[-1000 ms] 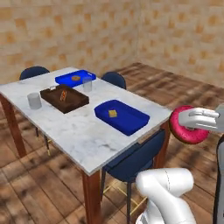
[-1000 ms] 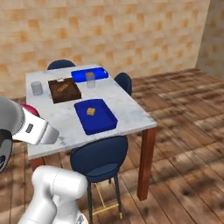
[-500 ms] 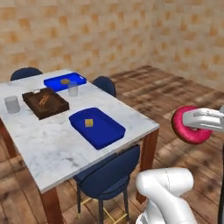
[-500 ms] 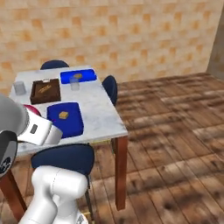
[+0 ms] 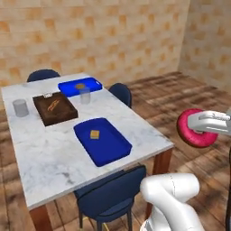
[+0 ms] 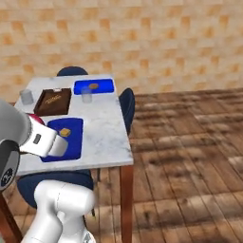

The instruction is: Take the cake and donut from the fridge and place them on the empty tray on the dining counter.

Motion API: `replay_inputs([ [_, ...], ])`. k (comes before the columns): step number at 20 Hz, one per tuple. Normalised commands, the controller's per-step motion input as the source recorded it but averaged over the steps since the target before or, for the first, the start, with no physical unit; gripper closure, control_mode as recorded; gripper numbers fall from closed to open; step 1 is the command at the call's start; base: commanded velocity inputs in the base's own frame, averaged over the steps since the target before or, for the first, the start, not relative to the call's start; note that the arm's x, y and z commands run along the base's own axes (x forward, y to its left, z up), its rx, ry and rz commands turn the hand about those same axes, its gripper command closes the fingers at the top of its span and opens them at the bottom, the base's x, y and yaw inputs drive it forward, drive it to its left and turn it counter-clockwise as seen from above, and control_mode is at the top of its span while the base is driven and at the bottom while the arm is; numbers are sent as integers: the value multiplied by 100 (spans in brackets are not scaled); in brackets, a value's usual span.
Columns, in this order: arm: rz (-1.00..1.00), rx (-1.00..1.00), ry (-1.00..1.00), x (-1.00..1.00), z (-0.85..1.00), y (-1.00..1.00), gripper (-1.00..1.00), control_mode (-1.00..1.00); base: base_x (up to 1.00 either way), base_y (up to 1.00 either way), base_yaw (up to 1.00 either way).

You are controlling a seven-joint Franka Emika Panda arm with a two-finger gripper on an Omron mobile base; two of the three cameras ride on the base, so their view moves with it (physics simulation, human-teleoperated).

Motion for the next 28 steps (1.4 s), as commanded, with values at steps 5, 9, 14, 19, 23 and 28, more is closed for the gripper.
replay_inputs([
  [5,0,0,0,0,0,0,100,100,100,-12,54],
  [9,0,0,0,0,0,0,100,100,100,0,72],
  [14,0,0,0,0,0,0,100,100,100,0,78],
  [19,0,0,0,0,0,0,100,100,99,0,57],
  [23,0,0,0,0,0,0,100,100,100,-7,34],
  [28,0,0,0,0,0,0,100,100,82,-14,24],
])
